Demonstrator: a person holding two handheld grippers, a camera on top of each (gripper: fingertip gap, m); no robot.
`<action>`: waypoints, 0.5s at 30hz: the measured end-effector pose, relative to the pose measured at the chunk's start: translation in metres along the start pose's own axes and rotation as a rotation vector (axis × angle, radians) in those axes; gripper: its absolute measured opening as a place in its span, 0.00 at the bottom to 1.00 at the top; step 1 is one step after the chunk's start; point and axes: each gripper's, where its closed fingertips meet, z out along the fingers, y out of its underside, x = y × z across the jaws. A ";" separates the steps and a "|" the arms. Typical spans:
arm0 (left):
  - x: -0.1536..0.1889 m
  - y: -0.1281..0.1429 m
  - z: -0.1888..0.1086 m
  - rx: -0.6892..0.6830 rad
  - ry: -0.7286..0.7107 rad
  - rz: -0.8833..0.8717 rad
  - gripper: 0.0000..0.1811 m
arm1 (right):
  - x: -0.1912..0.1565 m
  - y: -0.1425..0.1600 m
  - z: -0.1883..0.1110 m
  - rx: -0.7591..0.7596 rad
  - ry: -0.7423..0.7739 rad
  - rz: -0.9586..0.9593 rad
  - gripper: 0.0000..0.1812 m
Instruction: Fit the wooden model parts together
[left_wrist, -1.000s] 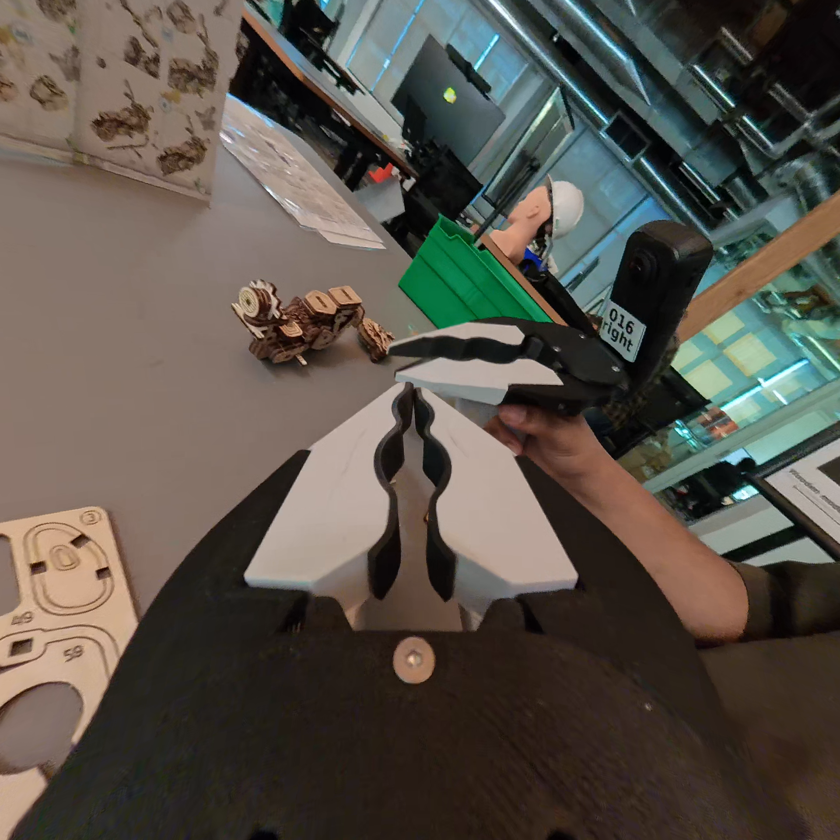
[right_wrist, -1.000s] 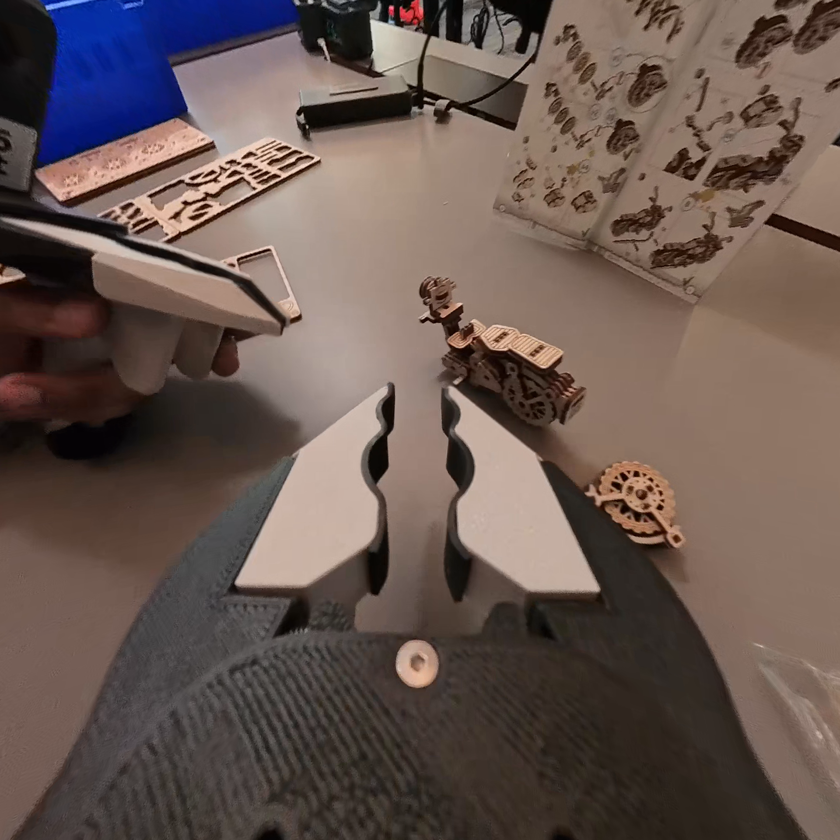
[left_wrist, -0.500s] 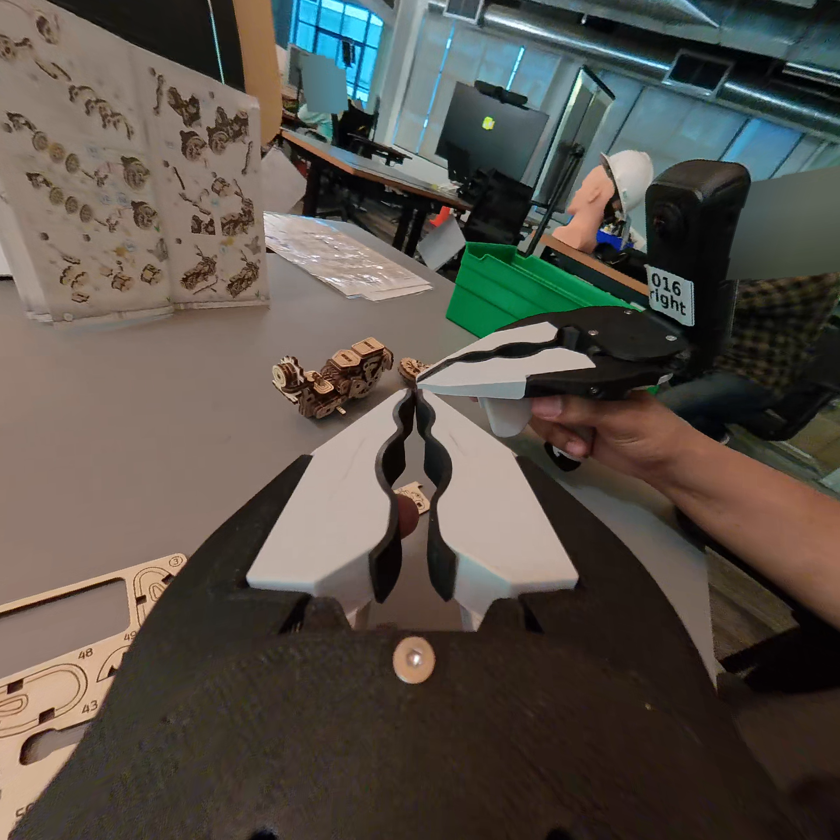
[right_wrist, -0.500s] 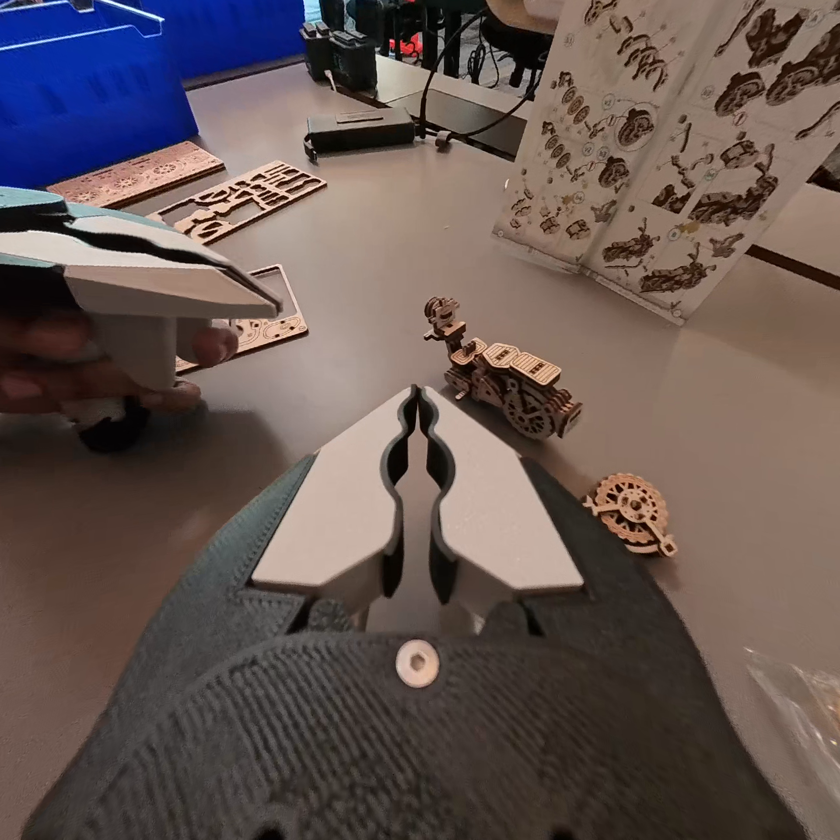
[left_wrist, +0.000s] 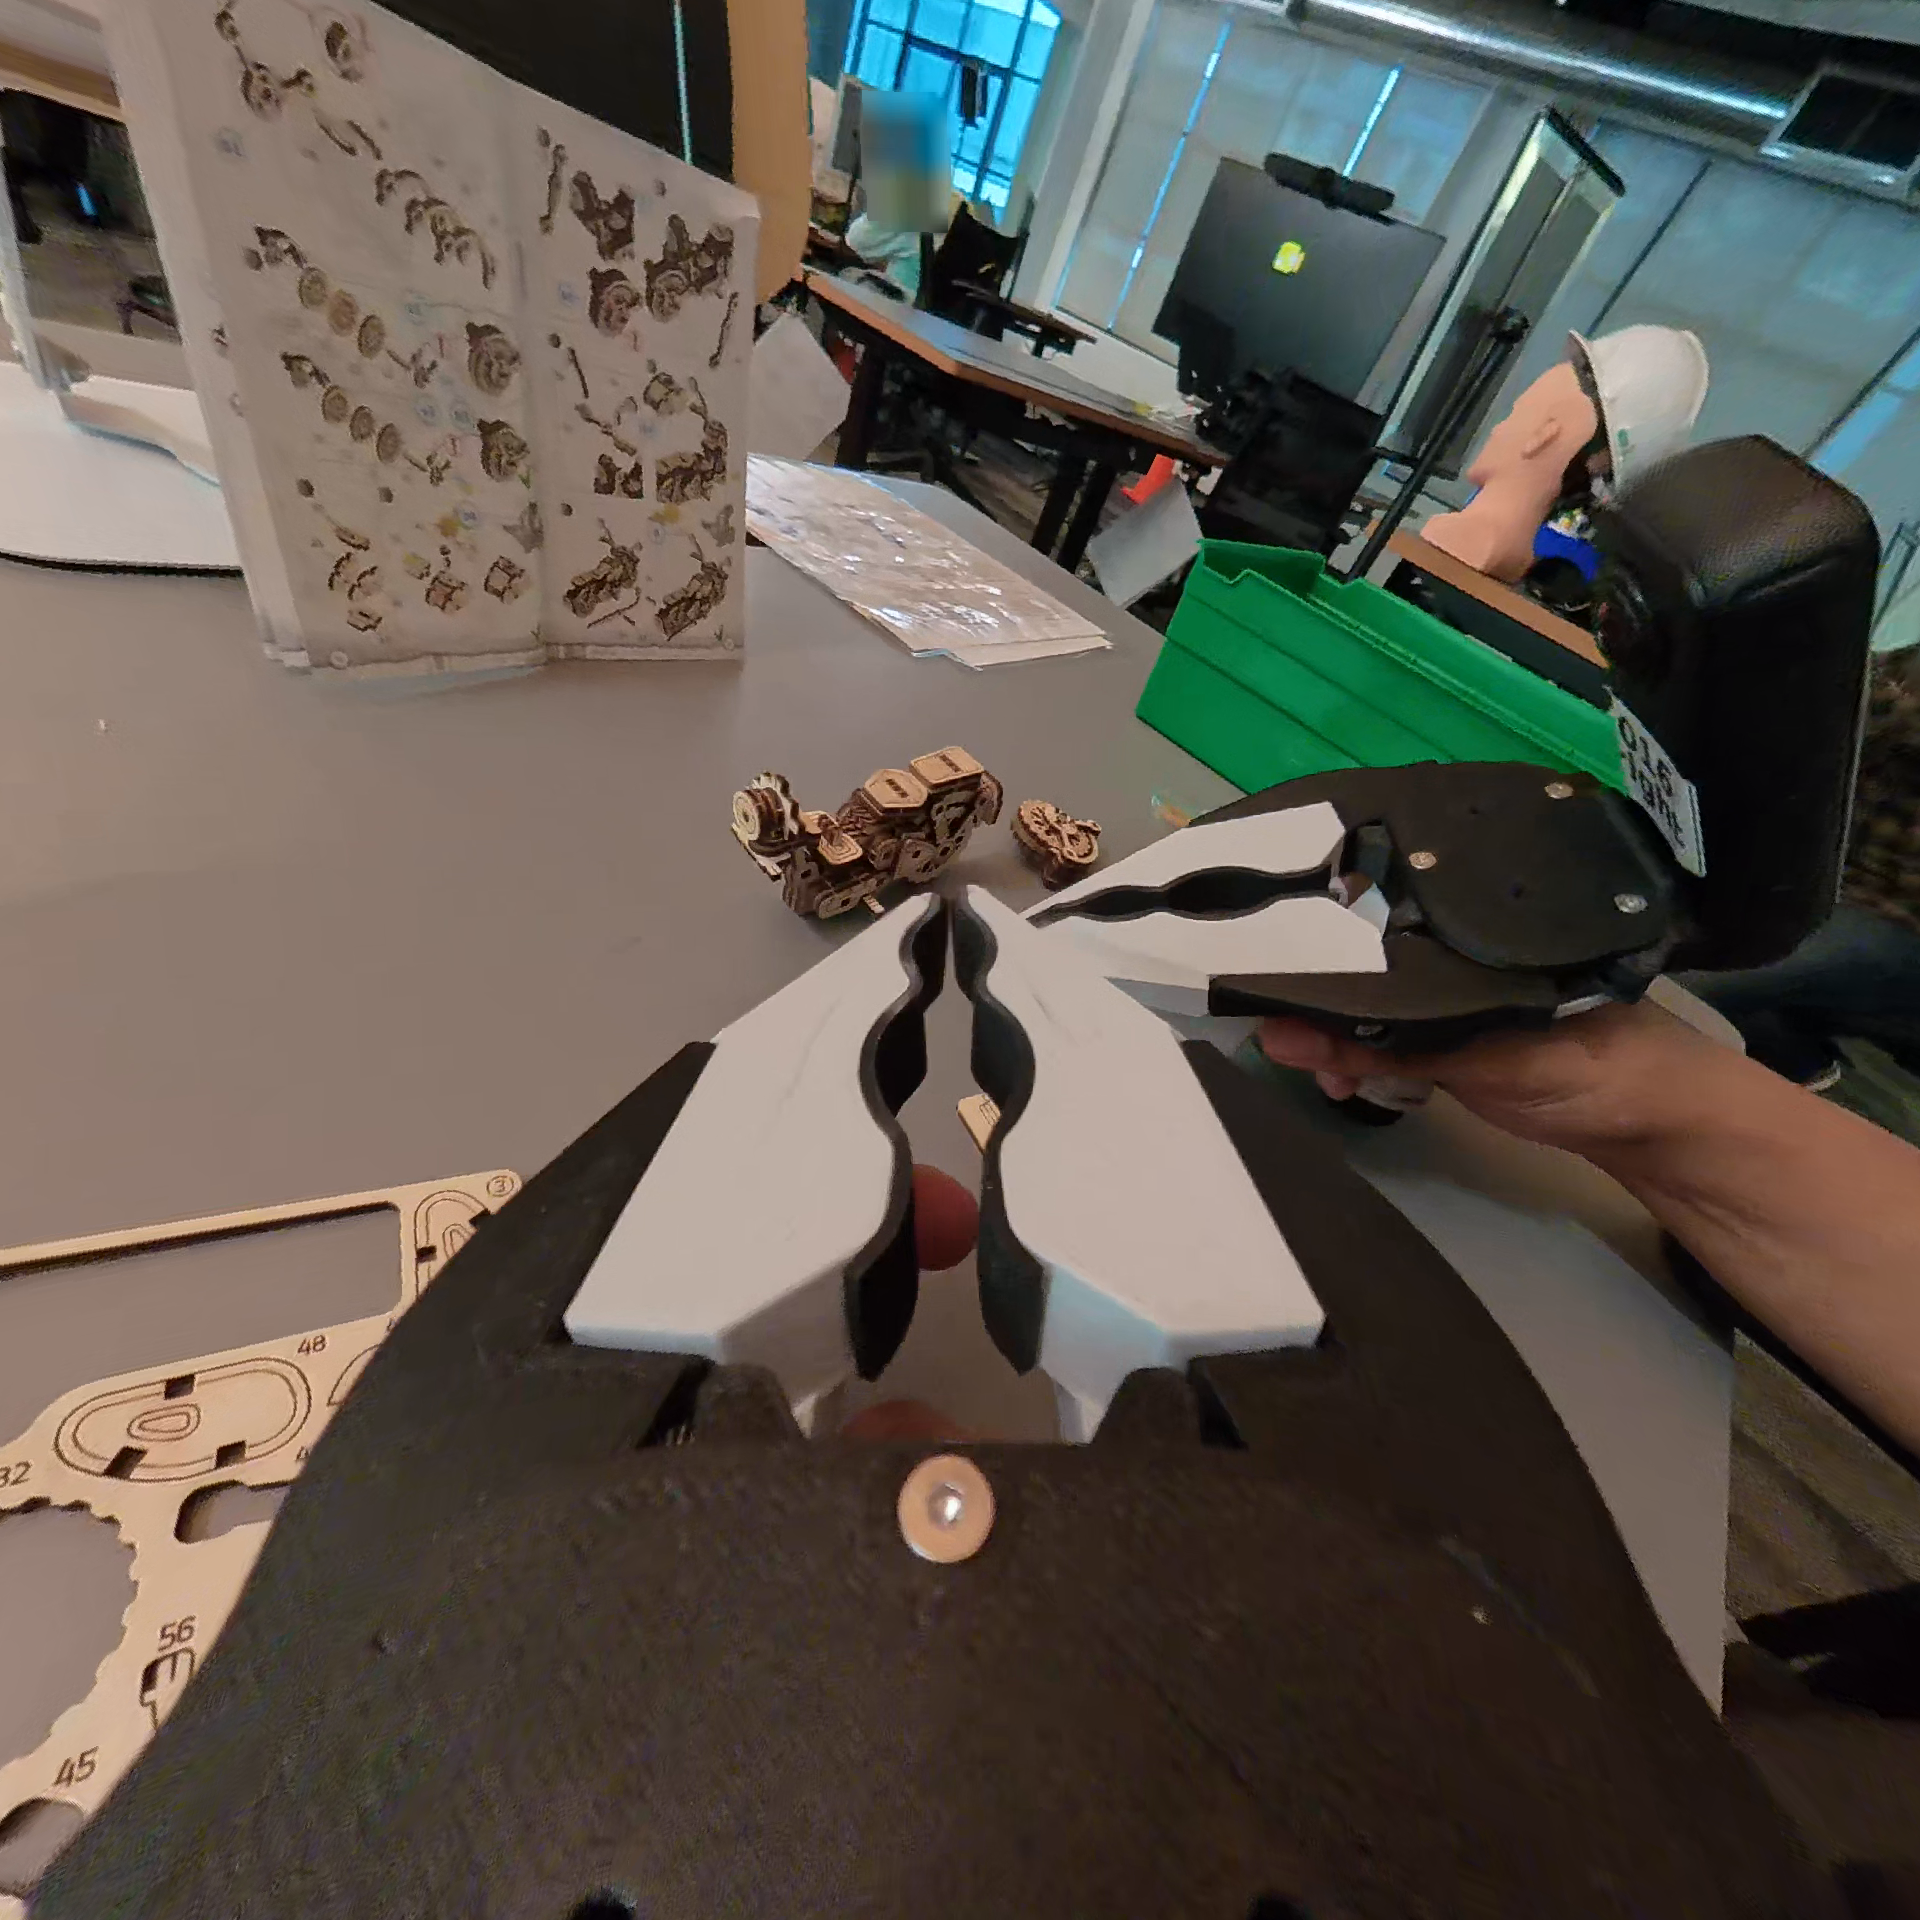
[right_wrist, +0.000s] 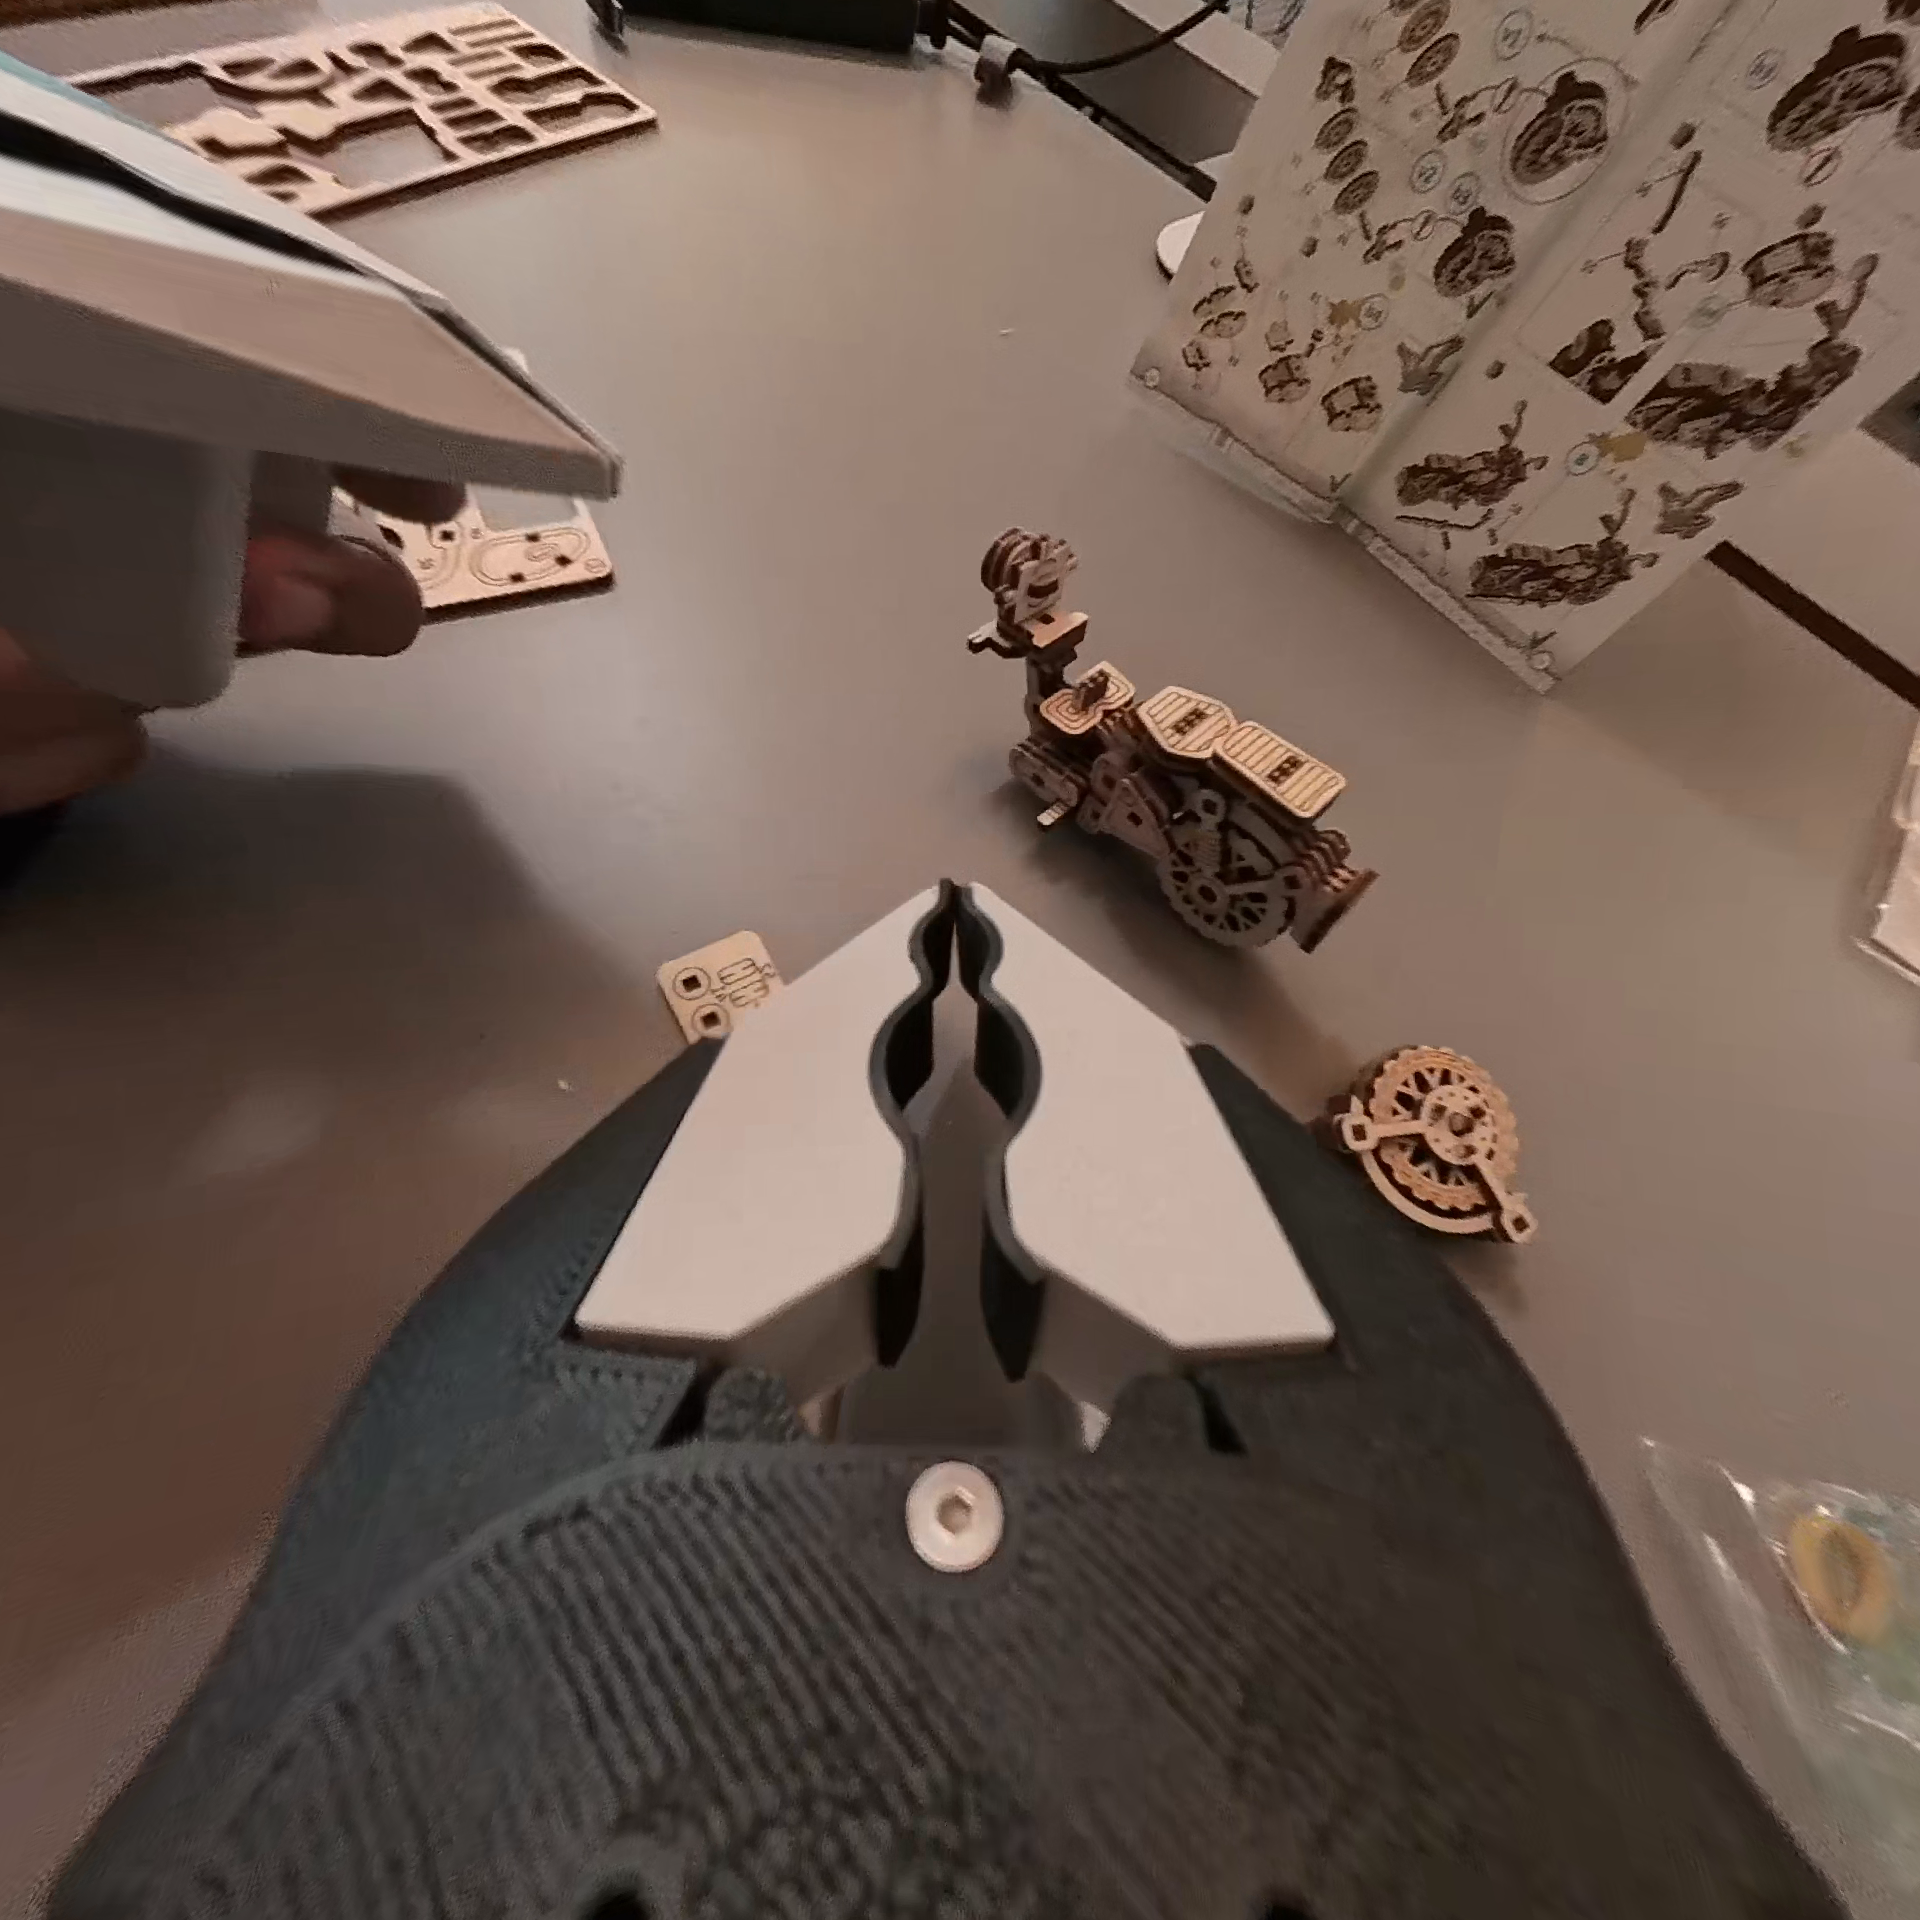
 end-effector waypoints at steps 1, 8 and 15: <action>0.000 0.000 0.000 0.002 0.000 0.001 0.00 | 0.000 -0.001 0.000 0.005 0.008 -0.008 0.00; 0.007 0.000 0.000 0.001 0.025 0.039 0.00 | 0.009 -0.004 -0.004 0.034 0.095 -0.023 0.00; 0.007 0.013 0.004 -0.092 0.048 -0.013 0.00 | 0.012 0.004 -0.004 -0.007 0.057 0.074 0.00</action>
